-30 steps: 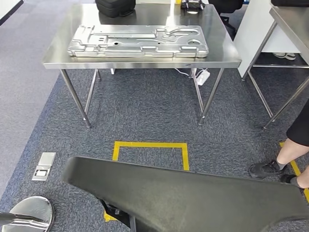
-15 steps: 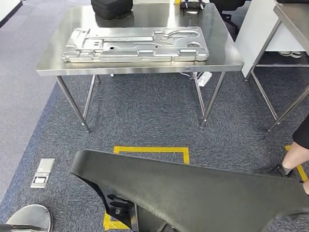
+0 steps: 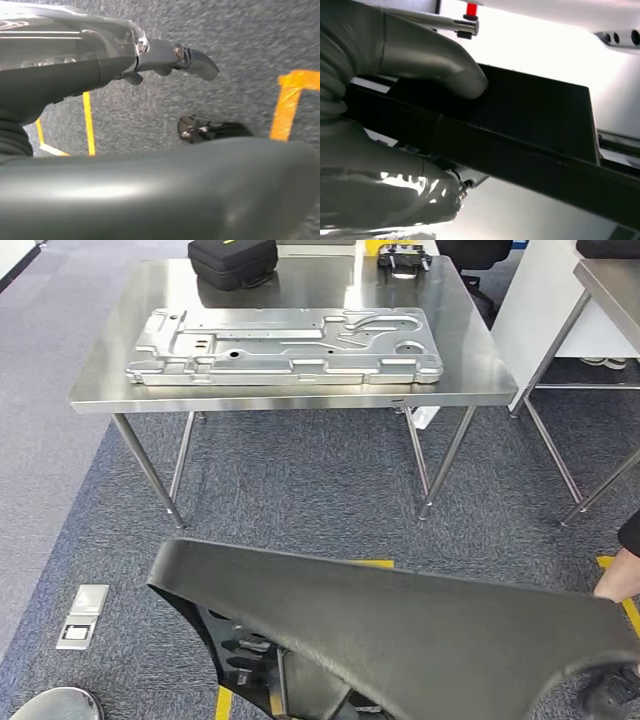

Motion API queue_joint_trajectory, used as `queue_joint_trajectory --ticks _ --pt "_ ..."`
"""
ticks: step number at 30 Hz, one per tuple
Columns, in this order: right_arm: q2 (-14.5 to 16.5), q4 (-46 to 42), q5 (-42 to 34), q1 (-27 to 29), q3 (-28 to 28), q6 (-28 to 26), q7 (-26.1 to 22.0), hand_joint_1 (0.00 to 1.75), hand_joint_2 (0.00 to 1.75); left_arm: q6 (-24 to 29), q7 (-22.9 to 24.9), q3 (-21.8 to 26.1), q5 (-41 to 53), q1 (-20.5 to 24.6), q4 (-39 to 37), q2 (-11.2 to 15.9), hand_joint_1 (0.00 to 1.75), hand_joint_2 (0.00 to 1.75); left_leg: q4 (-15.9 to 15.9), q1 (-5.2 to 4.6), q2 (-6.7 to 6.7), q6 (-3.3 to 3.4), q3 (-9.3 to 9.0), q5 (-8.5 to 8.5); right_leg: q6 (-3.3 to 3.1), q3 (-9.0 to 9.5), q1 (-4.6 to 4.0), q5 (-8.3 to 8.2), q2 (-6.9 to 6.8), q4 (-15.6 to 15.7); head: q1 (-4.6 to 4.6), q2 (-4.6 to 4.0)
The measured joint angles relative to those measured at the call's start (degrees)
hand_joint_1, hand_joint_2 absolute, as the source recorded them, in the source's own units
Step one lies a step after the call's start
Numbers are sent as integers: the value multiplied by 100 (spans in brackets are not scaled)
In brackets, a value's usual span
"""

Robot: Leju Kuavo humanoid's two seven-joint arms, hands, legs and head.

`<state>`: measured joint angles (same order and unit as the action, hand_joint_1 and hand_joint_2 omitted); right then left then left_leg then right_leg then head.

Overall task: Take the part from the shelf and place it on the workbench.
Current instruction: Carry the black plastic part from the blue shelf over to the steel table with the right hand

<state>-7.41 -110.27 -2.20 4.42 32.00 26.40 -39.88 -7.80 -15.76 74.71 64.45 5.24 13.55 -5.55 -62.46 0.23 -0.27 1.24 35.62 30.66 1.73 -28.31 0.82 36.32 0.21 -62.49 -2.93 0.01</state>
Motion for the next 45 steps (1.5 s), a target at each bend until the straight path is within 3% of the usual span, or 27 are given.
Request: queue_joint_trajectory --ticks 2,5,6,7,9,11,15,17,20,21,24,26,28,30,32,34,35,36,37,39,40,41,45 --pt "-1 -2 4 -17 -17 -2 -2 175 175 -2 -22 -5 -1 42 0 5 0 175 57 20 -2 48 -113 33 24 -249 3 147 -3 -443 6 -1" --pt "-2 -2 23 13 -31 -15 -3 175 175 -5 -37 -13 1 71 0 9 0 175 69 22 -2 71 -228 146 43 -889 2 434 -4 -1225 8 -1" --pt "-2 -2 34 25 -35 -20 -3 175 175 -3 -37 -21 1 73 0 9 0 175 69 22 -5 69 -284 192 42 -989 2 382 -4 -1226 8 -1" --pt "-2 -2 47 31 -40 -27 -3 175 175 -1 -36 -33 1 78 0 11 0 175 70 23 -8 65 -353 242 37 -1005 1 201 -4 -1047 8 -1" --pt "-6 4 77 34 -53 -50 9 175 175 5 -36 -62 -1 100 0 16 0 175 73 22 -15 36 -481 344 5 -936 -7 -322 -5 -469 5 0" --pt "-16 20 96 48 -62 -78 33 175 175 8 -36 -81 -6 130 0 30 0 175 78 19 -21 -28 -536 422 -57 -915 -35 -558 -14 -132 13 0" --pt "-38 31 124 51 -66 -109 94 175 175 4 -36 -99 -16 166 0 66 0 175 -71 21 -18 -142 -571 438 -201 -805 -28 -550 -27 -21 23 -1" --pt "-46 30 150 33 -66 -127 125 175 175 -3 -28 -106 -30 193 0 80 0 175 -518 32 -14 -199 -328 556 -257 -707 -2 -513 -35 31 19 -1" --pt "-86 31 186 27 -66 -176 231 175 175 -9 4 -110 -68 171 0 89 0 175 -1283 44 -12 -265 231 849 -295 -604 0 -418 -27 41 15 -1" --pt "-107 31 190 28 -66 -186 271 175 175 -14 13 -110 -82 150 0 89 0 175 -1299 43 -12 -267 316 789 -292 -558 -2 -381 -20 41 15 -1" --pt "-173 29 187 11 -66 -197 349 175 175 -40 17 -109 -116 101 0 84 0 175 -533 16 -8 -191 176 115 -264 -377 -5 -264 -17 52 16 -1" --pt "-222 28 184 -19 -63 -212 401 175 175 -53 26 -108 -121 84 0 79 0 175 -177 -40 -4 -105 100 79 -223 -317 -1 -207 -21 66 14 -1" --pt "-281 20 179 -53 -58 -223 460 175 175 -58 50 -108 -129 54 0 71 0 175 -77 -77 -9 -42 68 157 -149 -266 -13 -148 -16 92 15 -1" --pt "-353 -5 164 -100 -54 -223 520 175 175 -49 84 -107 -150 37 0 38 0 175 59 -38 -10 -1 -45 26 -80 -189 -28 -69 -12 84 18 -1" --pt "-430 -25 124 -167 -51 -223 580 175 175 -28 124 -106 -181 55 0 -13 0 175 141 5 0 42 -143 30 -35 -316 -29 101 -11 -223 20 -1" --pt "-504 -27 81 -213 -50 -222 647 175 175 -14 160 -104 -209 67 -1 -63 0 175 156 12 6 73 -200 81 7 -707 -20 328 -12 -856 22 -1" --pt "-538 -26 65 -227 -47 -222 685 175 175 -14 175 -102 -219 62 -1 -91 0 175 155 16 6 77 -233 117 28 -902 -13 359 -12 -1115 22 -1" --pt "-568 -24 48 -243 -45 -221 716 175 175 -13 190 -101 -225 53 -1 -114 0 175 154 22 3 72 -276 159 46 -1026 -7 287 -13 -1220 22 -1" --pt "-594 -23 28 -265 -43 -221 741 175 175 -10 205 -99 -229 43 -1 -135 0 175 153 32 -1 62 -334 206 64 -1061 -1 106 -14 -1134 22 -1" --pt "-629 -19 -4 -322 -38 -219 784 175 175 -6 231 -98 -238 35 -2 -171 0 175 157 53 -10 22 -469 313 88 -923 8 -386 -13 -584 22 -1" --pt "-642 -18 -16 -350 -35 -215 802 175 175 -5 242 -97 -244 42 -2 -184 0 175 150 54 -17 -8 -517 361 90 -843 4 -550 -9 -338 23 -1" --pt "-652 -18 -24 -382 -33 -210 826 175 175 -5 249 -95 -249 49 -2 -194 0 175 145 50 -22 -38 -537 395 71 -778 -2 -595 -4 -154 28 0" --pt "-681 -34 -79 -515 -31 -190 926 175 175 -5 263 -90 -285 68 -4 -244 0 175 149 32 -24 -118 -539 449 -73 -685 5 -446 12 18 28 0"
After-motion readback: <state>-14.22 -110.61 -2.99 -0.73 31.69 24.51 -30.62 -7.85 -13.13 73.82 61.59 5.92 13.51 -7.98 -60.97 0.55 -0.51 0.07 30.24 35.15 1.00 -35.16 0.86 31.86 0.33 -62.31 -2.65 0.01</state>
